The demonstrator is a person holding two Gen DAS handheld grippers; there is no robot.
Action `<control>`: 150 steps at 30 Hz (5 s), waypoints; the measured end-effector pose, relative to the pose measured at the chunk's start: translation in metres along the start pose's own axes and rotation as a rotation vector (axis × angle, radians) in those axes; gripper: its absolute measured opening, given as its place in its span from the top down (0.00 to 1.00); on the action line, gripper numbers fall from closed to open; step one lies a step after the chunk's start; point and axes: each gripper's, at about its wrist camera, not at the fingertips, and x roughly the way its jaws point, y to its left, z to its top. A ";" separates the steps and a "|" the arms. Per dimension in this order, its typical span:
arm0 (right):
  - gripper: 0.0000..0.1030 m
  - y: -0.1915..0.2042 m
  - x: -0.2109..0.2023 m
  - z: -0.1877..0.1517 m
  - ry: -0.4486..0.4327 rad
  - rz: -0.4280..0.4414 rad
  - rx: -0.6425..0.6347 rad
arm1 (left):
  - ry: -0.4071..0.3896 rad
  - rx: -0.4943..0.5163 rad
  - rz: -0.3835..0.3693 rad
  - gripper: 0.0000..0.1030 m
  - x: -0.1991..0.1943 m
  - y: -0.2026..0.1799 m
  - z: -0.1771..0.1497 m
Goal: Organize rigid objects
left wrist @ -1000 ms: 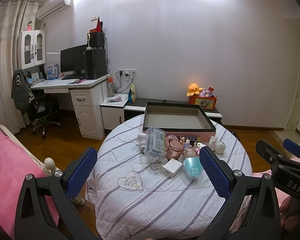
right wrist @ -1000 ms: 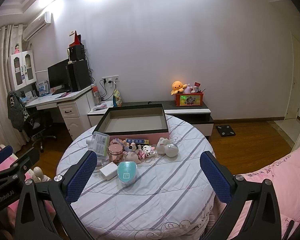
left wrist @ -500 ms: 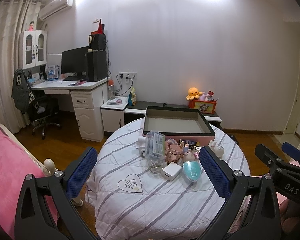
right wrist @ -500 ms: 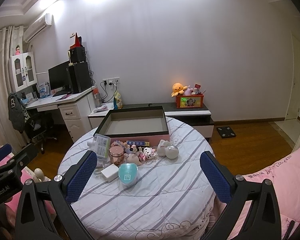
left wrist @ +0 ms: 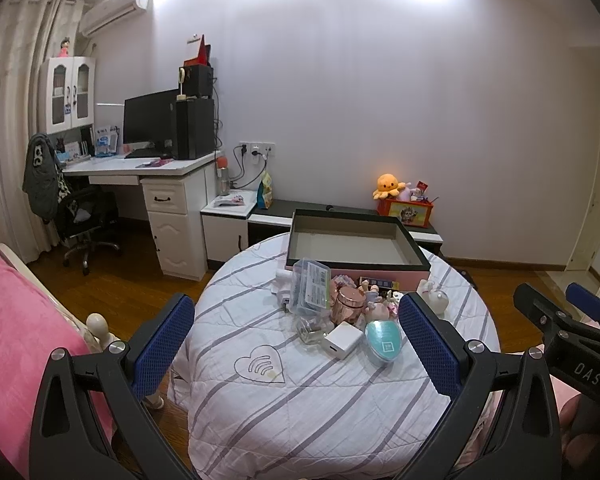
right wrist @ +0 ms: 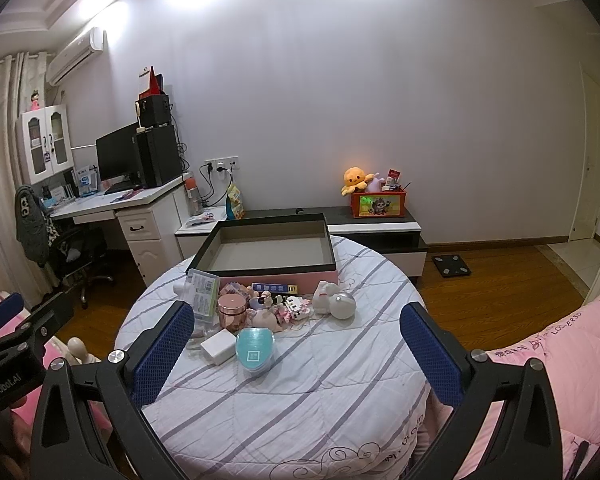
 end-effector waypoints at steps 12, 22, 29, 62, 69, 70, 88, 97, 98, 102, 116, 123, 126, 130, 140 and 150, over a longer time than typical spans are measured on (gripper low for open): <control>0.00 -0.002 0.004 0.000 0.010 0.000 0.003 | 0.004 -0.001 -0.002 0.00 0.003 -0.001 -0.001; 0.00 -0.008 0.009 -0.002 0.016 -0.014 0.013 | 0.008 0.002 -0.006 0.00 0.011 -0.006 -0.003; 0.00 -0.009 0.012 -0.003 0.019 -0.019 0.015 | 0.012 -0.005 -0.015 0.00 0.018 -0.007 -0.009; 0.00 0.005 0.166 -0.064 0.370 0.115 -0.024 | 0.359 0.018 -0.017 0.00 0.174 0.003 -0.080; 0.04 0.020 0.202 -0.072 0.431 0.152 -0.071 | 0.416 0.006 0.011 0.00 0.203 0.010 -0.089; 0.07 0.021 0.206 -0.073 0.439 0.156 -0.076 | 0.424 0.007 0.015 0.00 0.206 0.011 -0.091; 0.63 -0.007 0.228 -0.079 0.456 0.220 -0.085 | 0.469 0.023 -0.022 0.00 0.225 -0.011 -0.098; 0.63 -0.028 0.225 -0.080 0.449 0.222 -0.040 | 0.463 0.011 -0.143 0.00 0.221 -0.037 -0.098; 0.63 -0.028 0.225 -0.080 0.449 0.226 -0.037 | 0.460 0.007 -0.162 0.00 0.220 -0.039 -0.098; 0.63 -0.032 0.226 -0.080 0.449 0.232 -0.032 | 0.468 0.023 -0.178 0.00 0.224 -0.051 -0.099; 0.63 -0.059 0.228 -0.079 0.448 0.197 0.017 | 0.518 0.108 -0.123 0.07 0.260 -0.084 -0.093; 0.63 -0.059 0.226 -0.078 0.447 0.207 0.029 | 0.479 0.119 -0.182 0.60 0.250 -0.082 -0.090; 0.63 -0.057 0.225 -0.077 0.444 0.213 0.032 | 0.479 0.096 -0.206 0.60 0.242 -0.077 -0.091; 0.63 -0.053 0.223 -0.074 0.440 0.230 0.031 | 0.475 0.074 -0.219 0.60 0.231 -0.066 -0.091; 0.63 -0.041 0.217 -0.057 0.412 0.253 0.011 | 0.402 0.069 -0.211 0.60 0.208 -0.051 -0.065; 0.63 -0.019 0.228 0.013 0.293 0.285 -0.072 | 0.266 0.062 -0.203 0.60 0.231 -0.037 0.010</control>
